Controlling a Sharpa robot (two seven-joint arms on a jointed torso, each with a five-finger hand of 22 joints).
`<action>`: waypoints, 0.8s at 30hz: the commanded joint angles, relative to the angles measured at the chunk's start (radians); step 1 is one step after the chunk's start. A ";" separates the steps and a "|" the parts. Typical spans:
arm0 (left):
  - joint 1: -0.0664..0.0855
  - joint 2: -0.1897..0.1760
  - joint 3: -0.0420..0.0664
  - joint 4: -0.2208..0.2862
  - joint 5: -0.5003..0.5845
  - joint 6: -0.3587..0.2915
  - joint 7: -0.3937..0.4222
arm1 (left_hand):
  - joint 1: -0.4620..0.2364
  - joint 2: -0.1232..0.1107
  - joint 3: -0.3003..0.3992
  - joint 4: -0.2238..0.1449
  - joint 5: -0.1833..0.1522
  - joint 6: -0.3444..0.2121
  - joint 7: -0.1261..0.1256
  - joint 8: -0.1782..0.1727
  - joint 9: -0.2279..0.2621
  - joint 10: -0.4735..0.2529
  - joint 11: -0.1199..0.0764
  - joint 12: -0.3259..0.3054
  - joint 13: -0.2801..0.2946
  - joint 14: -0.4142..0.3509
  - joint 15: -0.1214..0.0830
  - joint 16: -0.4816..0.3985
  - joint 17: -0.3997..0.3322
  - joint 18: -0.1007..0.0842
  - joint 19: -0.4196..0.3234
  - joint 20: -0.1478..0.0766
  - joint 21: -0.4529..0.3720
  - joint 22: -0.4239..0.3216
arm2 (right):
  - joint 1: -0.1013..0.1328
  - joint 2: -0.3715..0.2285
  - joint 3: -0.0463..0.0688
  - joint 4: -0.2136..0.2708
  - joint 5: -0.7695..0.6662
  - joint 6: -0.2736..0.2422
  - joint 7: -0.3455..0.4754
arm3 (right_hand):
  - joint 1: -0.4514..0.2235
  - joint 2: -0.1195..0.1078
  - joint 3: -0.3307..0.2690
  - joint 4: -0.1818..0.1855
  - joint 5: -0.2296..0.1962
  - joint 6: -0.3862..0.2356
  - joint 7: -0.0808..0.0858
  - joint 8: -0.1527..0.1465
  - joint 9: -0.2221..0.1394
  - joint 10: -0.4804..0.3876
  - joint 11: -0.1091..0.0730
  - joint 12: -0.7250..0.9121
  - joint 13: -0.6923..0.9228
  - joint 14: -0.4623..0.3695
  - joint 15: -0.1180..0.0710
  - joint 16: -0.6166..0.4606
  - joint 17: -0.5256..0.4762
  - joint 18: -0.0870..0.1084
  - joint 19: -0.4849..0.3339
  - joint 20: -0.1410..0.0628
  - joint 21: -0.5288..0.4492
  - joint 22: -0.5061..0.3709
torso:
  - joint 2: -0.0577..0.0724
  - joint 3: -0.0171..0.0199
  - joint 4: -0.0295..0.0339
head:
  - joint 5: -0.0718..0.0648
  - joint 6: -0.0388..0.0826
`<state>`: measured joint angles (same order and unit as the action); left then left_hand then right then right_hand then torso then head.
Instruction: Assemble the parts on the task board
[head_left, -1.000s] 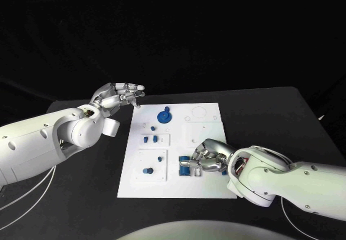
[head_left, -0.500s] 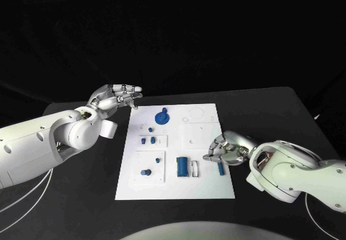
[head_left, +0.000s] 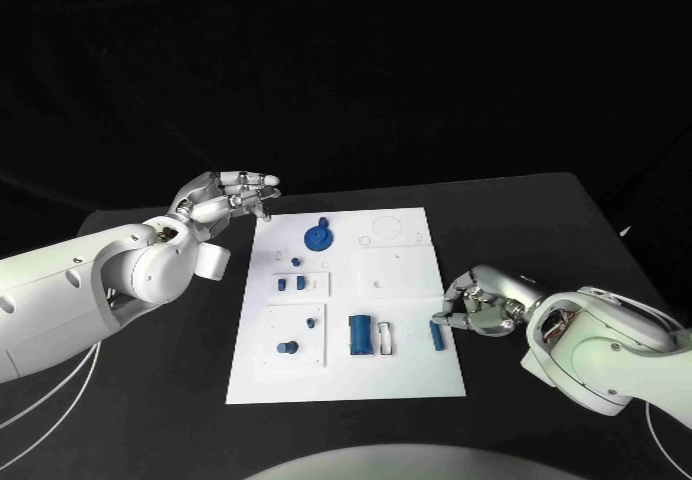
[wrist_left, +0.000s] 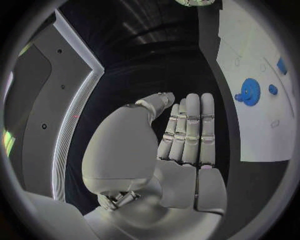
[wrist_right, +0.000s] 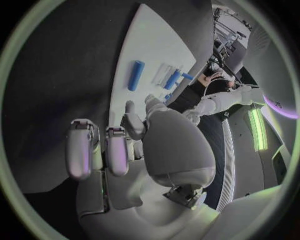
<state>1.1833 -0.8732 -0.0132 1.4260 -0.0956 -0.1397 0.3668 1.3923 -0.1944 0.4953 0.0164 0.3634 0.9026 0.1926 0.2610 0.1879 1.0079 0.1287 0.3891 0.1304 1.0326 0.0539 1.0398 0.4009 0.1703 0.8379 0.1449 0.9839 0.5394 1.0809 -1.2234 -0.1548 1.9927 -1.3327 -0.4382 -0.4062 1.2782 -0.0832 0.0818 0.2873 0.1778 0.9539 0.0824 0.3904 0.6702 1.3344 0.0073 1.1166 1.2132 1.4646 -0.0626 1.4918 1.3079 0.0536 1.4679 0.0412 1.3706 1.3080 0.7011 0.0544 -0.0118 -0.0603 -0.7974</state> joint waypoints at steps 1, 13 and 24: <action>0.000 0.000 0.000 0.003 -0.002 0.014 0.006 | 0.000 0.010 0.001 -0.004 0.004 -0.006 0.003 -0.004 -0.001 -0.006 -0.002 0.006 0.002 -0.008 -0.002 -0.003 -0.001 0.014 -0.006 0.003 -0.004 0.000 | -0.014 0.001 -0.001 0.000 -0.075 0.015 -0.020 | -0.014 -0.003 -0.007 0.004 -0.004 0.010 -0.001 0.000 -0.001 0.004 -0.001 -0.001 0.000 0.064 0.003 0.001 0.039 -0.012 0.038 0.007 -0.003 0.205 | -0.001 -0.0001 -0.0006 | 0.001 -0.003; 0.000 -0.004 0.000 0.005 -0.002 0.014 0.007 | 0.000 0.010 0.001 -0.004 0.004 -0.006 0.003 -0.004 -0.001 -0.006 -0.002 0.006 0.002 -0.008 -0.002 -0.003 -0.001 0.014 -0.006 0.003 -0.004 0.000 | -0.048 0.026 -0.002 -0.014 -0.118 0.049 -0.050 | -0.048 -0.005 -0.032 0.005 -0.026 0.019 -0.003 -0.001 -0.004 0.008 -0.003 0.000 0.003 0.063 0.001 0.000 0.037 -0.012 0.038 0.005 -0.004 0.205 | 0.000 -0.0002 0.0016 | 0.000 -0.006; 0.000 -0.007 0.000 0.005 -0.002 0.014 0.007 | 0.000 0.010 0.001 -0.004 0.004 -0.006 0.003 -0.004 -0.001 -0.006 -0.002 0.006 0.002 -0.008 -0.002 -0.003 -0.001 0.014 -0.006 0.003 -0.004 0.000 | -0.065 0.061 -0.004 -0.035 -0.171 0.085 -0.058 | -0.031 -0.007 -0.044 0.001 -0.064 0.023 -0.006 0.000 -0.004 0.013 -0.005 0.007 0.010 0.064 -0.001 -0.001 0.037 -0.012 0.039 0.004 -0.005 0.206 | 0.000 -0.0002 0.0001 | 0.004 -0.012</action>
<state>1.1833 -0.8811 -0.0133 1.4284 -0.0955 -0.1398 0.3668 1.3923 -0.1944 0.4953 0.0165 0.3634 0.9026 0.1926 0.2610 0.1880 1.0079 0.1287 0.3891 0.1303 1.0326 0.0539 1.0398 0.4010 0.1703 0.8379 0.1448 0.9839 0.5394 1.0243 -1.1676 -0.1537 1.9642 -1.4568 -0.4020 -0.4477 1.2383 -0.0884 0.0418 0.2887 0.1179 0.9713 0.0726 0.3963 0.6714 1.3403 0.0015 1.1167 1.2222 1.4646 -0.0627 1.4916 1.3076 0.0535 1.4678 0.0412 1.3706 1.3076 0.7016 0.0546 -0.0106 -0.0571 -0.8084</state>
